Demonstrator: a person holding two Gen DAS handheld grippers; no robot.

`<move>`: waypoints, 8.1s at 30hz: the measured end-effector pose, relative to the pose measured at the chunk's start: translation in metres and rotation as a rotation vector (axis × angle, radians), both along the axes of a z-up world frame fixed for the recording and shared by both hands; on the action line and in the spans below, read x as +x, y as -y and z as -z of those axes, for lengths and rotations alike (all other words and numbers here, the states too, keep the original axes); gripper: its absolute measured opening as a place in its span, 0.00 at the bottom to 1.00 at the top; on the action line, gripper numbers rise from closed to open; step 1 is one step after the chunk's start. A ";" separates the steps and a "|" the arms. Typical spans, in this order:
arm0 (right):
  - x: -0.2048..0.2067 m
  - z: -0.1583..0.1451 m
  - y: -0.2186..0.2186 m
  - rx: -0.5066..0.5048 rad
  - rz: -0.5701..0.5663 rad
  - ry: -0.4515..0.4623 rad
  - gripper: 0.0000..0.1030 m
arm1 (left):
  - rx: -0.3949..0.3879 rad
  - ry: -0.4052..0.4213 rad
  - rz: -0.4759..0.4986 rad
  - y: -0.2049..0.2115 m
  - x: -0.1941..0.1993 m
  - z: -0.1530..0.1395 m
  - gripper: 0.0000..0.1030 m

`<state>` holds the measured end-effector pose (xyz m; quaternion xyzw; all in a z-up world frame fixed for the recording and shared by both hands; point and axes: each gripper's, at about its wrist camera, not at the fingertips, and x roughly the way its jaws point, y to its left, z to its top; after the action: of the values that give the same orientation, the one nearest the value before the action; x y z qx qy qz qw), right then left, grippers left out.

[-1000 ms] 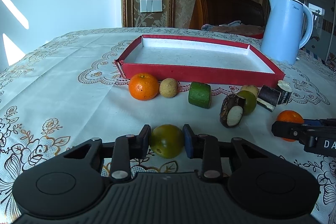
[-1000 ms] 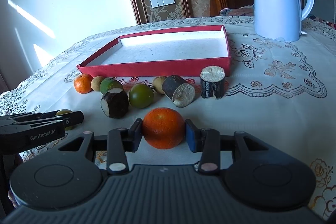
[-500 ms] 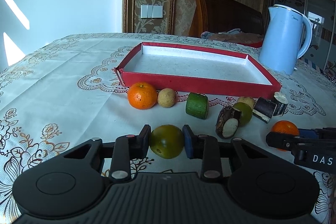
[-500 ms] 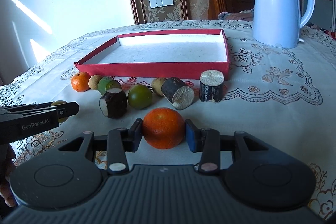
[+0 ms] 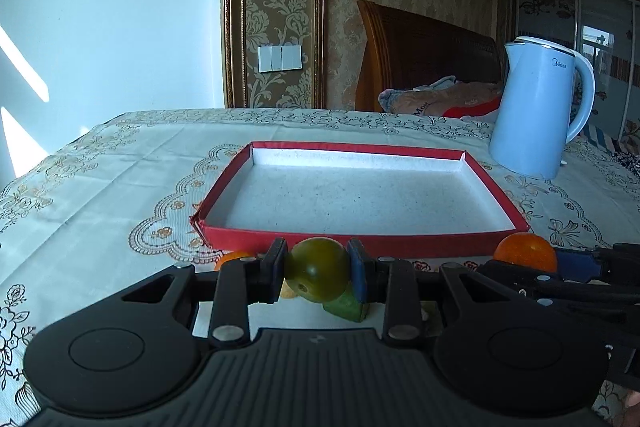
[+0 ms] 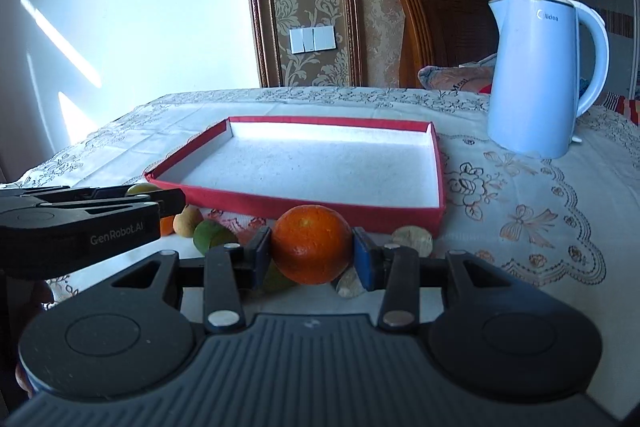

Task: Organize fruits
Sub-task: 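Lift the citrus with the left gripper while the right gripper carries the orange into the tray, then open the left gripper releasing the citrus while the right gripper releases the orange, then lower the left gripper onto the dark-skinned cut piece and close it, then close the right gripper on the dark cut piece with pale face while the left holds its piece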

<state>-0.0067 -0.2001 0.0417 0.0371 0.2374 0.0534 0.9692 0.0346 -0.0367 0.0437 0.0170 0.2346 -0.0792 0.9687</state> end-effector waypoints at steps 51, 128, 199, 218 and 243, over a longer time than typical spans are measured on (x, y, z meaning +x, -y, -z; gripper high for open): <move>0.140 0.035 0.006 -0.001 0.036 -0.174 0.39 | 0.050 -0.146 -0.047 0.032 0.131 0.045 0.32; -0.004 0.041 0.034 0.087 0.048 -0.060 0.62 | 0.118 -0.012 0.278 0.018 -0.030 0.041 0.82; 0.017 0.040 0.022 -0.007 -0.085 -0.113 0.31 | -0.024 -0.113 0.183 -0.006 -0.016 0.048 0.22; -0.007 0.040 0.019 0.001 -0.022 -0.055 0.30 | 0.021 -0.071 0.118 -0.004 -0.021 0.046 0.22; 0.011 0.041 0.009 -0.036 -0.007 -0.089 0.30 | -0.012 -0.092 0.113 -0.011 -0.019 0.047 0.22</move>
<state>0.0041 -0.2088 0.0008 0.0214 0.2815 0.0507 0.9580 0.0158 -0.0260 -0.0036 0.0209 0.2771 -0.1360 0.9509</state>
